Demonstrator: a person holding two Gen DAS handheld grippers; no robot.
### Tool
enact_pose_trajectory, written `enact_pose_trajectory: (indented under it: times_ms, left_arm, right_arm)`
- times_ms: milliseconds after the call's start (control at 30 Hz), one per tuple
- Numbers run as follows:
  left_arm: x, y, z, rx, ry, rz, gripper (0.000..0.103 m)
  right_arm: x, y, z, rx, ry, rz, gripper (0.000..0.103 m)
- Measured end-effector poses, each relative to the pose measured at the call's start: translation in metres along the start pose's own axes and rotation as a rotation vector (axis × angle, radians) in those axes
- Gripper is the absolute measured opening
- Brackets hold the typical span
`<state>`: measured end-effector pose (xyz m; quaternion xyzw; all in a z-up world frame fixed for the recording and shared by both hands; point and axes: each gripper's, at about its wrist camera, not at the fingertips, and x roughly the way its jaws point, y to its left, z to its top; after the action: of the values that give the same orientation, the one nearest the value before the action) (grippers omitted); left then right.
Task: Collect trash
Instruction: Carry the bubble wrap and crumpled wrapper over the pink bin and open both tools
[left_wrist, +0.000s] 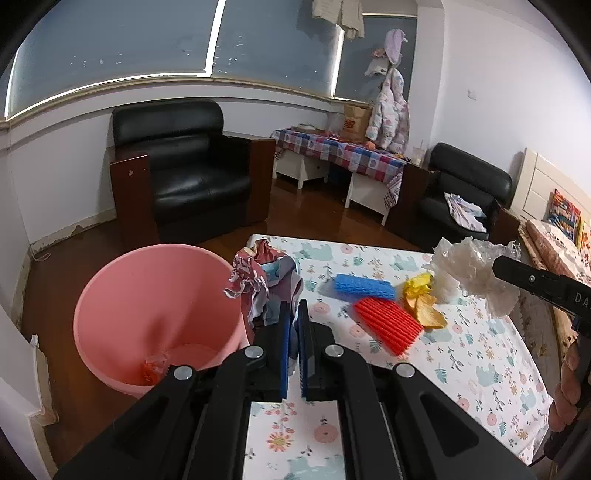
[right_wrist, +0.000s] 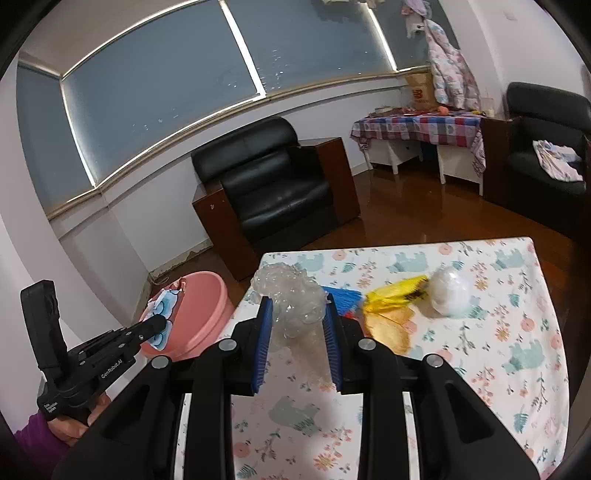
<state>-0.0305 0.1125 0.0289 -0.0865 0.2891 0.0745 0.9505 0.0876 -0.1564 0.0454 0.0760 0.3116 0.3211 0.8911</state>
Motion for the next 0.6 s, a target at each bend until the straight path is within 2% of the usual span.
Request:
enact_pose_trajectory:
  times_ms: [600]
  left_arm:
    - [-0.008,0.069,0.004,-0.077,-0.047,0.061,0.003]
  right_arm:
    - [0.057,0.075,0.018,-0.076,0.061,0.073,0.028]
